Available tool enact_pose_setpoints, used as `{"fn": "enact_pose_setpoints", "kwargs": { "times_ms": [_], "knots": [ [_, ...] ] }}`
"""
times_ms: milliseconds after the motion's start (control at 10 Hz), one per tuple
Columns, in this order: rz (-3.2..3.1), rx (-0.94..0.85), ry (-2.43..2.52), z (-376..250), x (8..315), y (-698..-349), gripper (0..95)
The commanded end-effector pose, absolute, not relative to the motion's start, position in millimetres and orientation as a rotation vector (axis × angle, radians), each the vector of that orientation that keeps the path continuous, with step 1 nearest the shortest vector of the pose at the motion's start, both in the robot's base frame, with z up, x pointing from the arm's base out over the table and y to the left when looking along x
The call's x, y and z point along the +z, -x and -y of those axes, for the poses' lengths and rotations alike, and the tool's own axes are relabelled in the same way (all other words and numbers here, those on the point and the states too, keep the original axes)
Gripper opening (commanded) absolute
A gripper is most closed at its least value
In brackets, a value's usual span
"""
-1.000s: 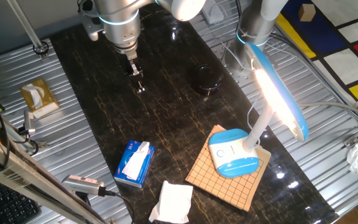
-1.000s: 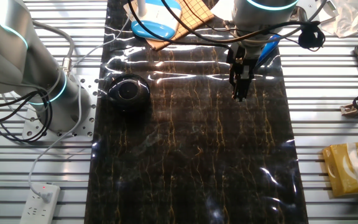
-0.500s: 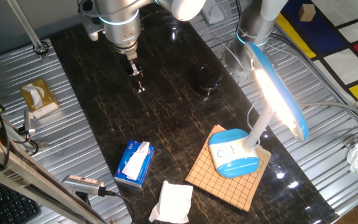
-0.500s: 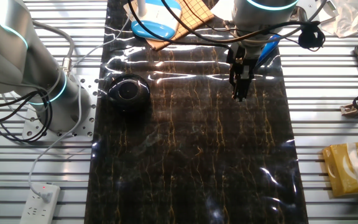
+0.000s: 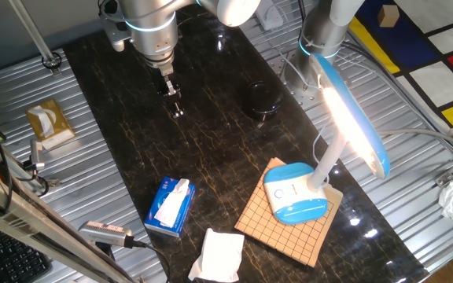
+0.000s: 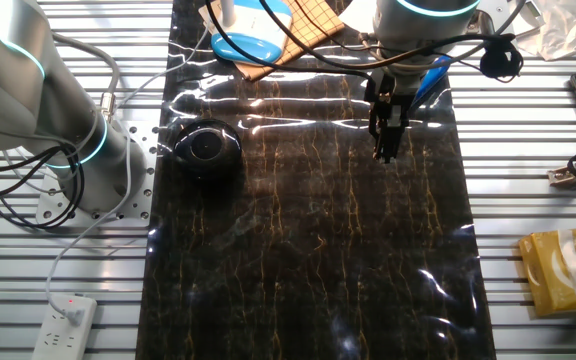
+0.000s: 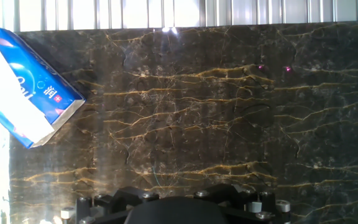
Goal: Turn off the desk lamp by pressing the button
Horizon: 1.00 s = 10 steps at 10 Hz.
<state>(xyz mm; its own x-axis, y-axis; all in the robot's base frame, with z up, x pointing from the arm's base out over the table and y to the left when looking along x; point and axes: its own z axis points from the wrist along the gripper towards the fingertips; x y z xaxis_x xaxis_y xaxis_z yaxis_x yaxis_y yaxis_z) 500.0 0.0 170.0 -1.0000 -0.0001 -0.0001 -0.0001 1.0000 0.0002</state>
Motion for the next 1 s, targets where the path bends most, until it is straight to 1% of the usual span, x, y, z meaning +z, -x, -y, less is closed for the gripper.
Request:
{"fn": "enact_pose_setpoints", "kwargs": {
  "times_ms": [100, 1000],
  "knots": [
    [-3.120, 0.023, 0.273, 0.0, 170.0, -500.0, 0.0],
    [-3.122, 0.022, 0.283, -0.1, 170.1, -500.0, 0.0]
  ]
}}
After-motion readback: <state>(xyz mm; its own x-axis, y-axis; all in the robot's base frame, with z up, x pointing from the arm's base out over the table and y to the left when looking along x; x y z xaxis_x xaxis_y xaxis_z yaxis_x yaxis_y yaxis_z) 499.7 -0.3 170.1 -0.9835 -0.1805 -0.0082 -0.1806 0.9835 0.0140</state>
